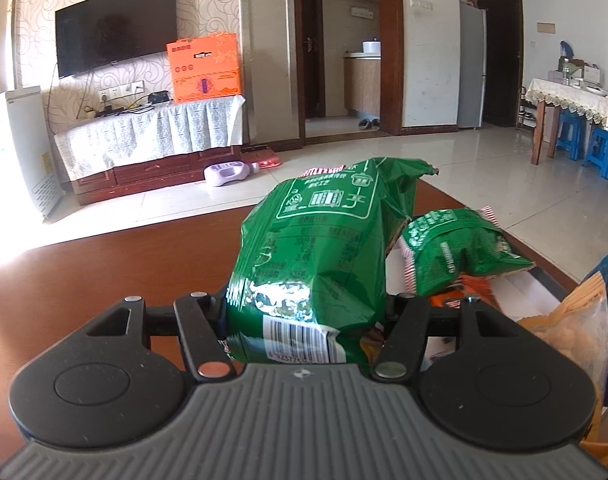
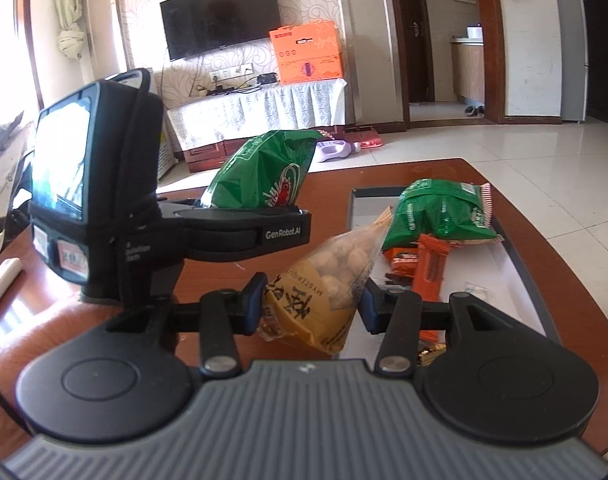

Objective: Organize snacks
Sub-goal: 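Lift the green chip bag with the left tool while the right tool lifts the peanut bag, then carry the green bag with the left tool while the right tool carries the peanut bag over the box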

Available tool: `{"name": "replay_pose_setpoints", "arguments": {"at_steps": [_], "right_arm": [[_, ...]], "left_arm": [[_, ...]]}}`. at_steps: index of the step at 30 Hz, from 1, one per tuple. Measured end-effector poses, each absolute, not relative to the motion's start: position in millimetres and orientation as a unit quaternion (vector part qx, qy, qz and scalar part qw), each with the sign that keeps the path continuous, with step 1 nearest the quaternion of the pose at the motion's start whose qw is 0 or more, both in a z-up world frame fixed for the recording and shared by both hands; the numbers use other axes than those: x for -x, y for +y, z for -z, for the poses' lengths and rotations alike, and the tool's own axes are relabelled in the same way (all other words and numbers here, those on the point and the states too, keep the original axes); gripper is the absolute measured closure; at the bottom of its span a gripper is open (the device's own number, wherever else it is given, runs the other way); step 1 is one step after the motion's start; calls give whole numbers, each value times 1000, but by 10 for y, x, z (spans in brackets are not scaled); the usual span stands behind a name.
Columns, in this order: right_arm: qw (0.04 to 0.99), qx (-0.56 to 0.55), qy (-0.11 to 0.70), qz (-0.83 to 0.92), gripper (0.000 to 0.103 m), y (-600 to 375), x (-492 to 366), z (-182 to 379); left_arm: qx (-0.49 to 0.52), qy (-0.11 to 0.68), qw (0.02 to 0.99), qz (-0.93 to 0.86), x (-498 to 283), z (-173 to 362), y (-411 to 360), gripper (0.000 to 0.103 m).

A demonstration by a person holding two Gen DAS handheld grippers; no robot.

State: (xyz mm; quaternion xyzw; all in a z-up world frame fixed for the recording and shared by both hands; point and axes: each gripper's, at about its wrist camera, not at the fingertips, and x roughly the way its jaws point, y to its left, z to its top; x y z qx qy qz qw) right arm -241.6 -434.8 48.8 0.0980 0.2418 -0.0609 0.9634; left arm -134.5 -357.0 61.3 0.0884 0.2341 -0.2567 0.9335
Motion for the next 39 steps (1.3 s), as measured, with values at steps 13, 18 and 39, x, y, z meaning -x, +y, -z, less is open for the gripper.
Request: {"name": "replay_pose_setpoints", "arguments": {"at_steps": [13, 18, 39], "right_arm": [[958, -107, 247, 98, 53, -4574, 2517, -416], [956, -106, 250, 107, 53, -4633, 2532, -392], [940, -97, 290, 150, 53, -4875, 2470, -207]], "left_arm": [[-78, 239, 923, 293, 1417, -562, -3939, 37], [-84, 242, 917, 305, 1446, -521, -4062, 37], [-99, 266, 898, 337, 1399, -228, -4468, 36]]}}
